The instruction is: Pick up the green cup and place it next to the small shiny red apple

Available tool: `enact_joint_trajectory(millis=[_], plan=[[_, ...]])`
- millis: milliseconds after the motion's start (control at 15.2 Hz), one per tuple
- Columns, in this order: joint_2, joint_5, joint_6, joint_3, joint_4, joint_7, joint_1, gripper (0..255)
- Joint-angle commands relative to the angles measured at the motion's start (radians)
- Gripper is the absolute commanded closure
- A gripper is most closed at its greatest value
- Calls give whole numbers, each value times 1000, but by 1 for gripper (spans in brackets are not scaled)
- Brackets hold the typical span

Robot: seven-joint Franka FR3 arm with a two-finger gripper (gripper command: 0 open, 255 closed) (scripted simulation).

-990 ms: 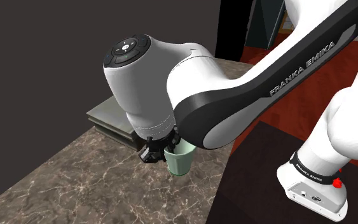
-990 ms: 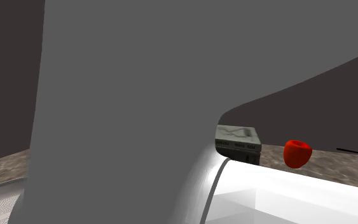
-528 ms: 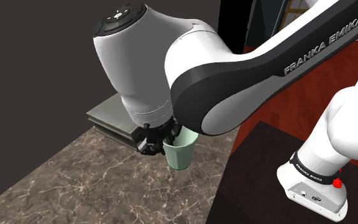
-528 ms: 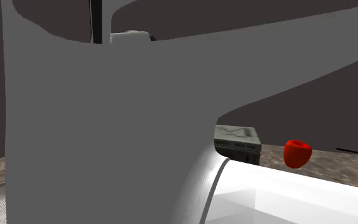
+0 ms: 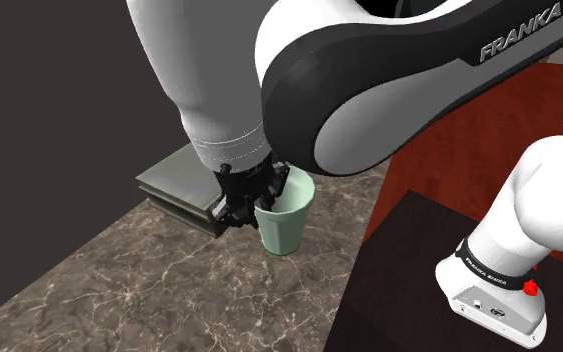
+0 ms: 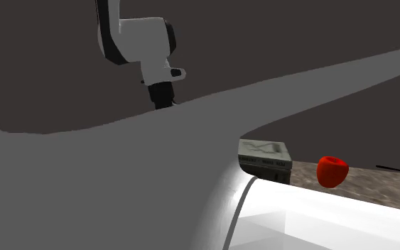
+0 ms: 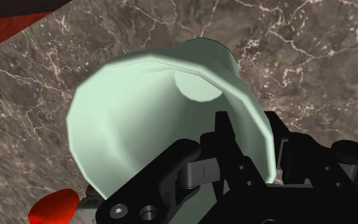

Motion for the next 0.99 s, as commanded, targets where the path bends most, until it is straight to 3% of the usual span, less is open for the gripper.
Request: enact_joint_trajectory(millis=[0, 924], plan=[[-10, 8, -27, -2, 20, -10, 0, 255], [-44, 34, -206, -14, 181, -56, -3, 255]])
